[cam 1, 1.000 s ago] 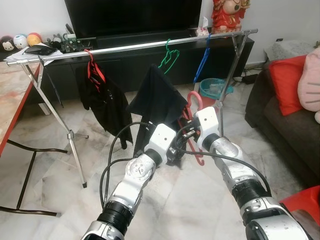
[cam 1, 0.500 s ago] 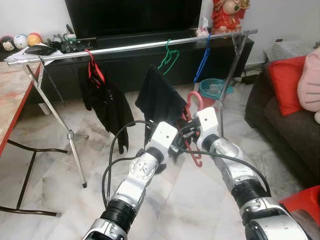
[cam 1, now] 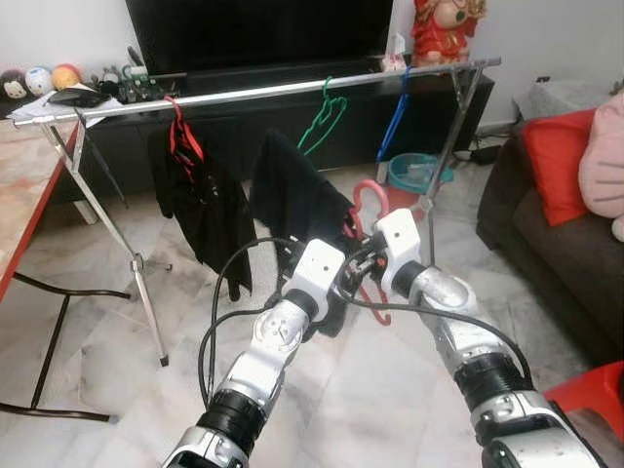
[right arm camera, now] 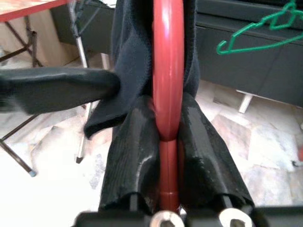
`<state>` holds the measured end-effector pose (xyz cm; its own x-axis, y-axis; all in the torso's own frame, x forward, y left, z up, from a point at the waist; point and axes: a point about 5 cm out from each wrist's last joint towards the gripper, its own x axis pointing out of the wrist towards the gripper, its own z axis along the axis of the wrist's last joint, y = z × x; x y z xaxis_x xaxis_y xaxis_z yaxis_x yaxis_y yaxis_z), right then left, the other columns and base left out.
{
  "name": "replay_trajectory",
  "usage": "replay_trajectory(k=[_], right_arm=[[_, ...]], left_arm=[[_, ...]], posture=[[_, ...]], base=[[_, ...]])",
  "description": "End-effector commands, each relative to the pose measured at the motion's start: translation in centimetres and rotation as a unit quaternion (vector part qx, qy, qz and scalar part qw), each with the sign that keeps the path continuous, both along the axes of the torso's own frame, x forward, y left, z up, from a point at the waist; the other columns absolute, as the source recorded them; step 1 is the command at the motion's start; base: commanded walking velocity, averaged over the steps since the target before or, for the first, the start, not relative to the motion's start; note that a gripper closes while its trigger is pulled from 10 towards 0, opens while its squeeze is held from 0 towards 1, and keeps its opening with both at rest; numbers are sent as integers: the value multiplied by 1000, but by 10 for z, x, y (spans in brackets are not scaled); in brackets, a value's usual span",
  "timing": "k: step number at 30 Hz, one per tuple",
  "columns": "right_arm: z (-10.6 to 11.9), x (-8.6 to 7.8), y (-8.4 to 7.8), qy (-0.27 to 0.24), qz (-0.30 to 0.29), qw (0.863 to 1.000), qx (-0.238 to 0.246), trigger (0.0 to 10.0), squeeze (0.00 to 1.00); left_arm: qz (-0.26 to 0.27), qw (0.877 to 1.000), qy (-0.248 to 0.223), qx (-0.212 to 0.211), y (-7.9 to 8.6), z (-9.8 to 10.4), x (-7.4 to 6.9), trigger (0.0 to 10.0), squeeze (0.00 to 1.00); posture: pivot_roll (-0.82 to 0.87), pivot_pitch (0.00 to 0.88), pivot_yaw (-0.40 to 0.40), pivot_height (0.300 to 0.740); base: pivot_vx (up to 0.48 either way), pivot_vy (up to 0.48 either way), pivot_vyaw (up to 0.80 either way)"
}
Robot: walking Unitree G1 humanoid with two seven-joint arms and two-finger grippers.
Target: Hang hanger
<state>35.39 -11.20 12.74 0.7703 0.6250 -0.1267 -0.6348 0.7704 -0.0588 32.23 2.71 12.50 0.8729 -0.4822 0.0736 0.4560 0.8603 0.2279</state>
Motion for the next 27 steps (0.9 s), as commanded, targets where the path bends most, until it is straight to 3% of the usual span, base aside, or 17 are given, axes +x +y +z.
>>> replay_trajectory(k=[1,2,6,15,24,27], right_arm=[[11,-8,34,-23,87,996,10,0,0],[11,-8,33,-23,87,996,9,0,0],[12,-9,33,-21,86,996,9,0,0],[12,-11,33,-19,87,996,12,0,0],[9,-7,25,-14,54,998,7,0,0],[7,-2,15,-13,25,1000,-2,0,0]], left_arm=[[9,1000,-20,0,-8,12,4,10000,494],[23,999,-24,-2,-5,13,6,10000,0],[77,995,-55,-19,8,24,12,10000,0],[100,992,-79,-12,13,28,13,10000,0],[22,998,-51,-38,-4,22,2,10000,0],[-32,998,-49,-29,-10,19,-7,10000,0]], posture=[[45,0,-13,740],[46,0,-13,740],[46,0,-12,740],[46,0,-10,740],[49,0,-10,740],[51,0,-9,740]], base=[[0,0,0],[0,0,0],[0,0,0],[0,0,0],[0,0,0],[0,0,0]])
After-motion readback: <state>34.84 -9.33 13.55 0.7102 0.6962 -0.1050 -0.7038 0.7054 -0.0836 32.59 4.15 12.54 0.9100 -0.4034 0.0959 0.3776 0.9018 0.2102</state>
